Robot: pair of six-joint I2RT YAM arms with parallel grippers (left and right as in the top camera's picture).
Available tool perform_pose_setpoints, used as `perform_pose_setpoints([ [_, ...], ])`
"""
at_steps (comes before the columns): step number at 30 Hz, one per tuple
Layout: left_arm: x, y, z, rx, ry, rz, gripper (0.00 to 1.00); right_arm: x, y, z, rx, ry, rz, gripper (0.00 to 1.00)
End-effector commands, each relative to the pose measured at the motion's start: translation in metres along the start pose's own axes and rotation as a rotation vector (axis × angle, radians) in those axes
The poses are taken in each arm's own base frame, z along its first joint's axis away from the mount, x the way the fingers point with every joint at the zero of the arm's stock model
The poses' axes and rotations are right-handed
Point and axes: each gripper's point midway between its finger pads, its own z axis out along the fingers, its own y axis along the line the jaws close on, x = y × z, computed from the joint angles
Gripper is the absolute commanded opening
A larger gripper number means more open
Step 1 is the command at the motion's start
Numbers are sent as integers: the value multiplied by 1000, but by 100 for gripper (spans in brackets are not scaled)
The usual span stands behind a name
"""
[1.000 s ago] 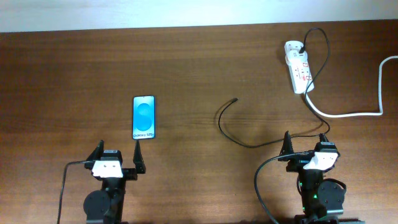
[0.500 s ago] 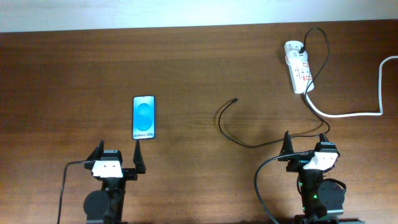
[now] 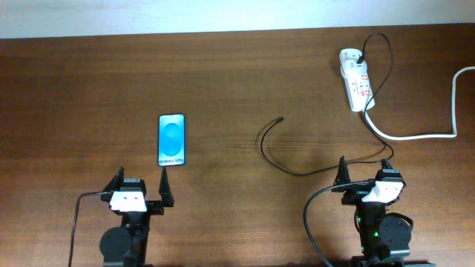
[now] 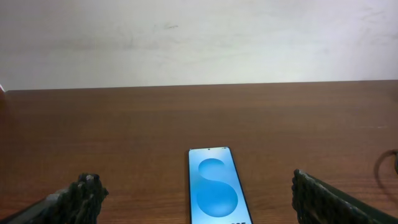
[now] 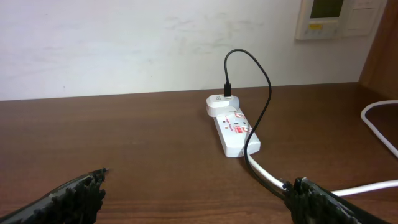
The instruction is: Plug charger to phone and switch on socket
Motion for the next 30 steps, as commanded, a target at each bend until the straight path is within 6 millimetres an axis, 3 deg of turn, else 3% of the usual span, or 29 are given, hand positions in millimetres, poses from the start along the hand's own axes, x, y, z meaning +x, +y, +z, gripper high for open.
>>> perform_pose_setpoints([
  [1, 1, 3, 0, -16, -2, 15, 99, 3, -2, 0, 12, 4, 8, 98],
  [18, -2, -3, -1, 22, -8, 15, 99, 3, -2, 0, 12, 4, 8, 98],
  [22, -20, -13, -10, 77, 6, 15, 99, 3, -2, 0, 12, 4, 8, 98],
  [30, -73, -14, -50, 81, 43, 8, 99, 3, -2, 0, 12, 4, 8, 98],
])
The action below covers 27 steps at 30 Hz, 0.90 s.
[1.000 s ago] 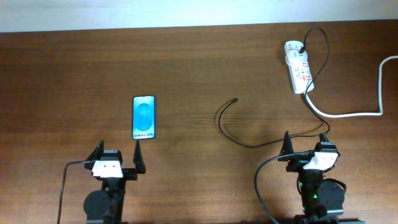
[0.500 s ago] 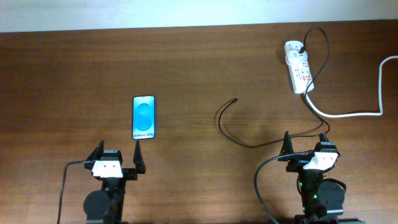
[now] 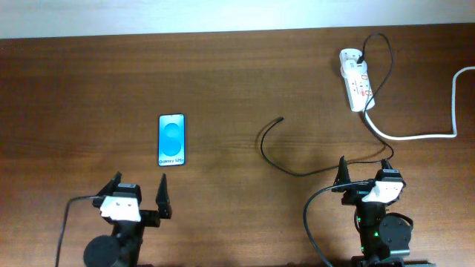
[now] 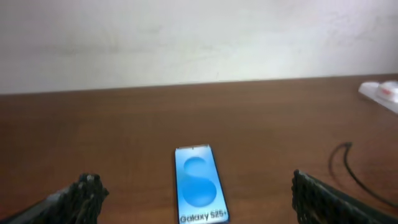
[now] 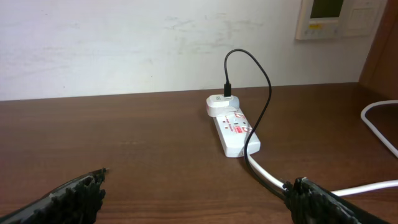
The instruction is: Plug charger to phone and switch on socket
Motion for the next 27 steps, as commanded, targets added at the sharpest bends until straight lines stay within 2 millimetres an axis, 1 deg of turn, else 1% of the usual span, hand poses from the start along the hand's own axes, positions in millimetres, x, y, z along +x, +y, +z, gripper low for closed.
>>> perform_pose_setpoints([
  [1, -30, -4, -24, 12, -26, 12, 99, 3, -3, 0, 13, 3, 8, 98],
  [5, -59, -6, -53, 16, -36, -52, 99, 3, -3, 0, 13, 3, 8, 98],
  [6, -64, -8, -58, 23, -35, -69, 99, 3, -3, 0, 13, 3, 8, 98],
  [7, -72, -15, -62, 63, -35, -69, 99, 3, -3, 0, 13, 3, 8, 98],
  [10, -86, -29, -64, 142, -8, -71, 99, 3, -2, 0, 12, 3, 8, 98],
  [12, -93, -28, -59, 142, 32, -77, 100, 3, -2, 0, 12, 3, 8, 98],
  [13, -96, -28, -56, 141, 50, -79, 99, 3, -2, 0, 12, 3, 8, 98],
  [15, -109, -27, -41, 139, 129, -91, 99, 3, -2, 0, 12, 3, 8, 98],
  [18, -121, -26, -27, 135, 220, -106, 99, 3, -3, 0, 13, 3, 8, 98],
  [20, -122, -24, -13, 130, 308, -130, 99, 3, -3, 0, 13, 3, 8, 98],
  [22, -117, -23, 6, 127, 397, -143, 99, 3, -2, 0, 12, 3, 8, 98],
  [23, -111, -25, 19, 142, 449, -154, 99, 3, -3, 0, 13, 3, 8, 98],
  [24, -104, -28, 27, 160, 485, -164, 99, 3, -2, 0, 12, 3, 8, 98],
  [25, -96, -30, 35, 175, 523, -175, 99, 3, -2, 0, 12, 3, 8, 98],
  [27, -74, -32, 55, 187, 623, -198, 99, 3, -3, 0, 13, 3, 8, 98],
])
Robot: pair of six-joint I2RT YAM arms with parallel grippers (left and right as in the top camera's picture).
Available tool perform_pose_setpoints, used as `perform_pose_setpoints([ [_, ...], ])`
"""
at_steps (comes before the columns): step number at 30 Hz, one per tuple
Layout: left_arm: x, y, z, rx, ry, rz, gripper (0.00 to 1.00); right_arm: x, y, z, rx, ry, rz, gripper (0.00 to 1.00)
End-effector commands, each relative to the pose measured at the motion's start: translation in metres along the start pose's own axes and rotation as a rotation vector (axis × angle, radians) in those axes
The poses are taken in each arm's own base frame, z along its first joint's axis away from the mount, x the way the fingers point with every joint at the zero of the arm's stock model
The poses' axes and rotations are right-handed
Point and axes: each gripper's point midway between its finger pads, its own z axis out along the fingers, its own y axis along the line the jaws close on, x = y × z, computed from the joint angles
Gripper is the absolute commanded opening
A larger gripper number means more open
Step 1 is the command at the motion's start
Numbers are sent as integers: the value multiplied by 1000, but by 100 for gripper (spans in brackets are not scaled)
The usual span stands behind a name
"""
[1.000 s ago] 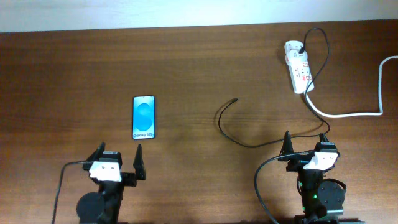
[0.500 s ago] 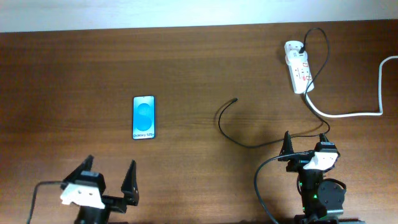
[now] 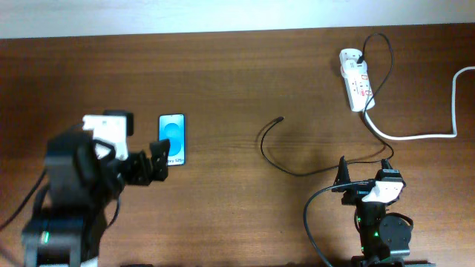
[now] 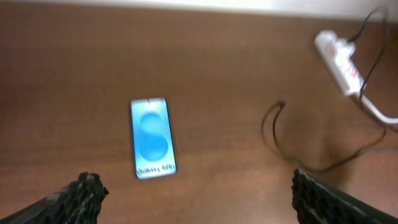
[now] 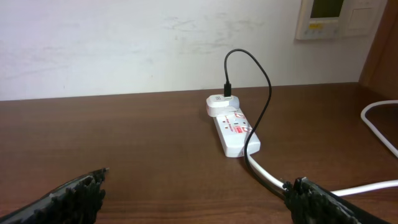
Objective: Plug charger to phone and switch on socket
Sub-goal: 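Move the left gripper forward over the blue-screen phone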
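The phone (image 3: 172, 139) lies flat with its blue screen lit, also seen from above in the left wrist view (image 4: 152, 137). The black charger cable's free plug (image 3: 280, 119) rests mid-table, to the right of the phone (image 4: 281, 104). The cable loops back to the white adapter (image 5: 219, 106) in the white power strip (image 3: 356, 87). My left gripper (image 4: 196, 196) hangs open high above the table, just near of the phone, with nothing in it. The right gripper (image 5: 196, 190) stands open and low at the front right, holding nothing.
A thick white cord (image 3: 415, 136) runs from the power strip to the right table edge. The wall (image 5: 124, 43) stands behind the table, with a thermostat panel (image 5: 326, 15) at the upper right.
My left arm has risen and moved forward; its camera now looks down on the phone, the cable plug and the power strip. The right arm, phone and cable are unchanged.
Both arms first rested low at the table's front edge, grippers open. Then the left arm had shifted slightly left and back, seeing the phone farther off. Now it is raised over the table near the phone. The right arm stayed still throughout.
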Motion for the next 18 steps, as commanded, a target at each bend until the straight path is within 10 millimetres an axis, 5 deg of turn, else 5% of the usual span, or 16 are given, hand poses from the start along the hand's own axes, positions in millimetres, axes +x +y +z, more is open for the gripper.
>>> perform_pose_setpoints([
  [1, 8, 1, 34, 40, 121, -42, 99, 3, -3, 0, 13, 3, 8, 98],
  [10, 46, 44, 112, -99, 379, -124, 99, 3, -3, 0, 13, 3, 8, 98],
  [18, 57, 52, 124, -183, 411, -358, 99, 3, -2, 0, 12, 3, 8, 98],
])
